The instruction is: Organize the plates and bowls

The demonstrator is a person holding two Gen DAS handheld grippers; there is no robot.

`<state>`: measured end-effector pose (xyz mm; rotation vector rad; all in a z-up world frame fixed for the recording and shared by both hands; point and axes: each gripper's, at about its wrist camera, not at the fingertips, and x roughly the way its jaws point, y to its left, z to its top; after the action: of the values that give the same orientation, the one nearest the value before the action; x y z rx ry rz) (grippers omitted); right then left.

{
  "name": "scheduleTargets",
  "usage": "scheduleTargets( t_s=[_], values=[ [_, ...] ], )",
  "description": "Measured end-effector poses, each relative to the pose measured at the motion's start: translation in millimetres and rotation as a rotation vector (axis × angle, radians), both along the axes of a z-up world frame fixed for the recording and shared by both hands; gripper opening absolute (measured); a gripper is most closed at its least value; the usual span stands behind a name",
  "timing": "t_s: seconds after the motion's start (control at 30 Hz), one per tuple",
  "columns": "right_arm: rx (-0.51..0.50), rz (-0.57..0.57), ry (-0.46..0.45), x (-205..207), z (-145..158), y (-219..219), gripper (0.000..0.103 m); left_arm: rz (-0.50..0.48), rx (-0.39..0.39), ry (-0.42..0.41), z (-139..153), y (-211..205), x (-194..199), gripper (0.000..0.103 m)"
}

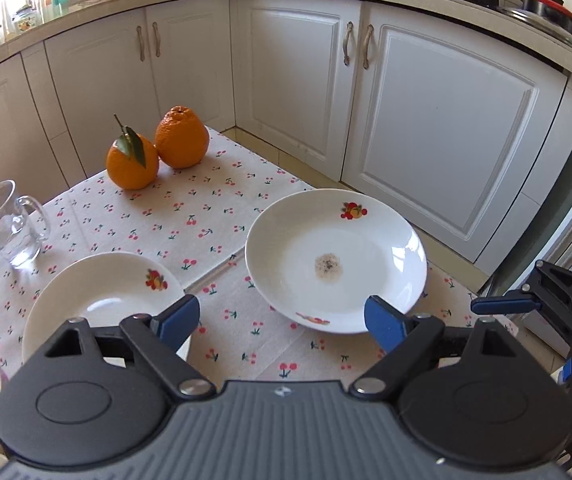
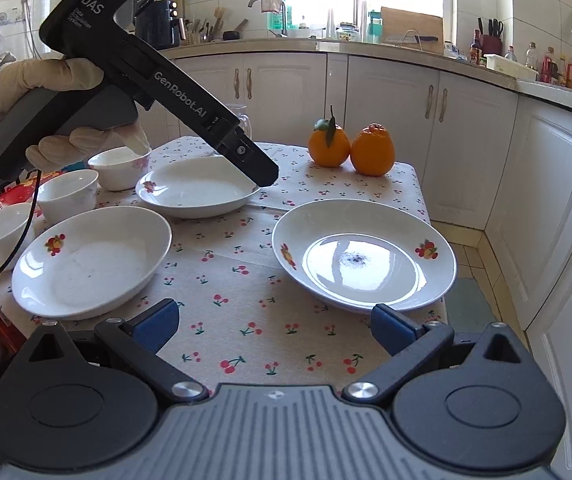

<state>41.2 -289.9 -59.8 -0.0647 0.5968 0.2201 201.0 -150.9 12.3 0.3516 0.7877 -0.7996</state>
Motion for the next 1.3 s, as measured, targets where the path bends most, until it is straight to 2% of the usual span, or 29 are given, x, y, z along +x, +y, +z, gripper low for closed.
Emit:
scheduleTargets(
  t_s=[0.33, 0.47, 0.83, 1.0, 1.1, 1.3],
  values=[
    [-0.007, 0.029, -0.013, -19, -1, 21, 0.103, 0.076, 0.061, -0.086, -16, 52, -65, 0.091],
    [-0.021, 0.041, -0.015, -22, -2, 28, 0.103, 0.117, 0.053, -0.098, -23, 69, -86, 0.091],
    [-0.025, 0.063, 0.008, -21, -5, 40, 0.103, 0.234, 0.017, -0.064, -42, 109, -124, 0.091],
    [-0.029, 0.089, 0.027, -17, -7, 48, 0.103, 0.263, 0.027, -0.098, -45, 123, -143, 0.091],
    [-0.026, 0.123, 0.04, -12, -8, 53, 0.103, 0.281, 0.043, -0.11, -46, 132, -153, 0.091],
    [-0.018, 0.2, 0.056, 2, -6, 63, 0.103, 0.355, 0.047, -0.073, -59, 145, -161, 0.092]
  ],
)
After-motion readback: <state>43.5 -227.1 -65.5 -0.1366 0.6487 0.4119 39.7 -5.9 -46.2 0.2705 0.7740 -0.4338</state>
